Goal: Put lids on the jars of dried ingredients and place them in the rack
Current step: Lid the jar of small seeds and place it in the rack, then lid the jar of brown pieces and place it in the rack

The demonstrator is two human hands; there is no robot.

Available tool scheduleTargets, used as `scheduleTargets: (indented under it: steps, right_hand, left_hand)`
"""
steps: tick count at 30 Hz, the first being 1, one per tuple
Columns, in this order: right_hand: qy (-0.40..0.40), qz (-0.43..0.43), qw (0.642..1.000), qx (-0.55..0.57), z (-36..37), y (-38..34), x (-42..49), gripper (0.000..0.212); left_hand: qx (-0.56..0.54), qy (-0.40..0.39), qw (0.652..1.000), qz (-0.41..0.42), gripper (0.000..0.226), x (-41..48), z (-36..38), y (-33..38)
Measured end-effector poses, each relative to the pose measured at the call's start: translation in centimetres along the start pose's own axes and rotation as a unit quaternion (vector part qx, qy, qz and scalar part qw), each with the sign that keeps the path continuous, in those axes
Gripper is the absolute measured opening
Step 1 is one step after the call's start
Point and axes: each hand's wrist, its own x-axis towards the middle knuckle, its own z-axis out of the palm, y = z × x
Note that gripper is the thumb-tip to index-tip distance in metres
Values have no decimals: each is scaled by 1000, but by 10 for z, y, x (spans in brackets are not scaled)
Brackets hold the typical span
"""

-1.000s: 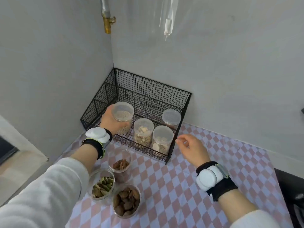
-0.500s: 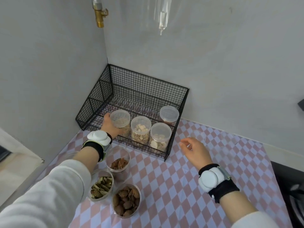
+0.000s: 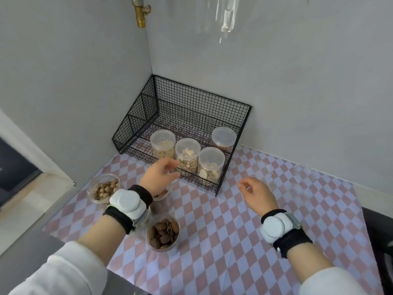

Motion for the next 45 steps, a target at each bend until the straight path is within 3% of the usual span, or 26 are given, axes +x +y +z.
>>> scheduleTargets:
  steps: [4,6,8,14,26,33,39,45]
  right_hand:
    - [-12,-4,1000,7,3,9,-6,28]
    - [-18,-10,1000,8,3,13,-10,27]
    - [-30,-15,999,6,3,19,-15,27]
    - [-54,-13,998,-9,1,40,-30,30]
    - [-62,54,997,-6,-7,94,-40,29]
    - [-64,119,991,-16,-12,121,-14,34]
    - [-112,145,978,-96,-8,143,15,51]
    - [-145,141,940,-273,1,150,16,42]
  left_hand:
    - [79,-201,976,4,17,-28,4,2]
    - [155,-259,953,-22,20,-37,7,0]
    - [215,-280,934,-45,24,-45,10,-3]
    - [249,-299,918,-75,27,-55,11,2]
    - [243,-230,942,-28,20,-39,36,9]
    - [115,-111,987,-25,23,-17,92,31]
    - [7,-46,997,-65,26,-15,116,23]
    - [-129,-76,985,-83,36,-29,121,9]
